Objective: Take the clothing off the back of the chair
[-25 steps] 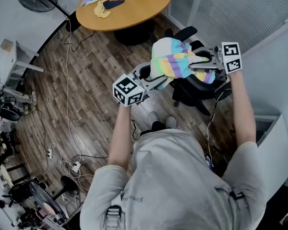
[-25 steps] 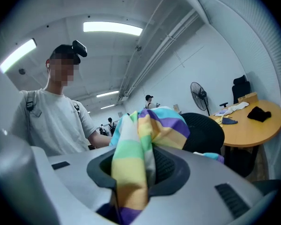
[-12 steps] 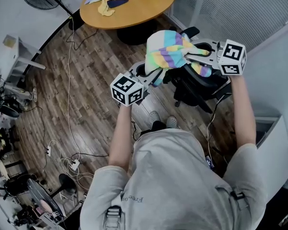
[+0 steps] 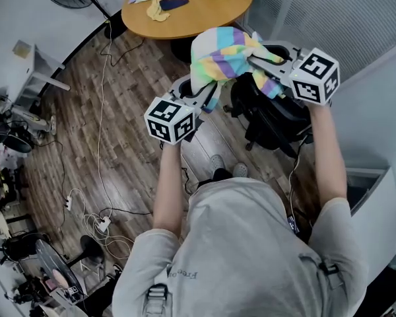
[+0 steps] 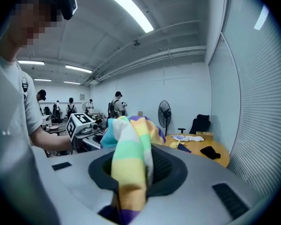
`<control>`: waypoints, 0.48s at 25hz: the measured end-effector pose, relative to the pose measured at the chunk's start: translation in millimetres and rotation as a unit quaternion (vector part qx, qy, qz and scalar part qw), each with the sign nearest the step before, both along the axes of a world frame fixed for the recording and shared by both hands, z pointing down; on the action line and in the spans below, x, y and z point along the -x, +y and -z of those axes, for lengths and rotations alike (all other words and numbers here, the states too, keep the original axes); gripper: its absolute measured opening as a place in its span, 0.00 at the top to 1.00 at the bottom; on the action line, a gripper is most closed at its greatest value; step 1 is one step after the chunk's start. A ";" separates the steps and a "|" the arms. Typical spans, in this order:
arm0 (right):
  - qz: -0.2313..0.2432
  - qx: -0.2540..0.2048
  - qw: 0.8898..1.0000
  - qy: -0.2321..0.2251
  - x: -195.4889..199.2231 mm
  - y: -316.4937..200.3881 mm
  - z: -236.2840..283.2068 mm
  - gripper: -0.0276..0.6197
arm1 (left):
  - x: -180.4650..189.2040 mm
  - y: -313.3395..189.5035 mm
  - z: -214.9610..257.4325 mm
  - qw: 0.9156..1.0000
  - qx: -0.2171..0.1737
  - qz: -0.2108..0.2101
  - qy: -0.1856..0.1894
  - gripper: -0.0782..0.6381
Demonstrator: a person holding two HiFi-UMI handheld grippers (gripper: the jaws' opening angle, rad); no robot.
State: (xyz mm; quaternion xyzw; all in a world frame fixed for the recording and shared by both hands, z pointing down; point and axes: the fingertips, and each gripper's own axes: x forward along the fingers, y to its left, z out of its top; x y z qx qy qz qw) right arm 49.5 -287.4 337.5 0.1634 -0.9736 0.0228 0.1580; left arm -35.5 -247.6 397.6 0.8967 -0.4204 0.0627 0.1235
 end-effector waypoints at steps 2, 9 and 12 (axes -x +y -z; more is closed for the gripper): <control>-0.014 -0.004 1.000 -0.013 8.4 -1.6 8.4 0.79 | 10.2 -1.9 8.5 1.000 -0.011 0.023 -0.004 0.71; -0.049 -0.016 0.997 -0.060 44.8 9.8 29.5 0.79 | 56.7 4.2 35.2 0.994 -0.038 0.105 -0.005 0.71; -0.056 -0.004 0.994 -0.090 57.7 11.5 30.9 0.79 | 72.0 6.3 40.0 0.990 -0.040 0.137 -0.001 0.71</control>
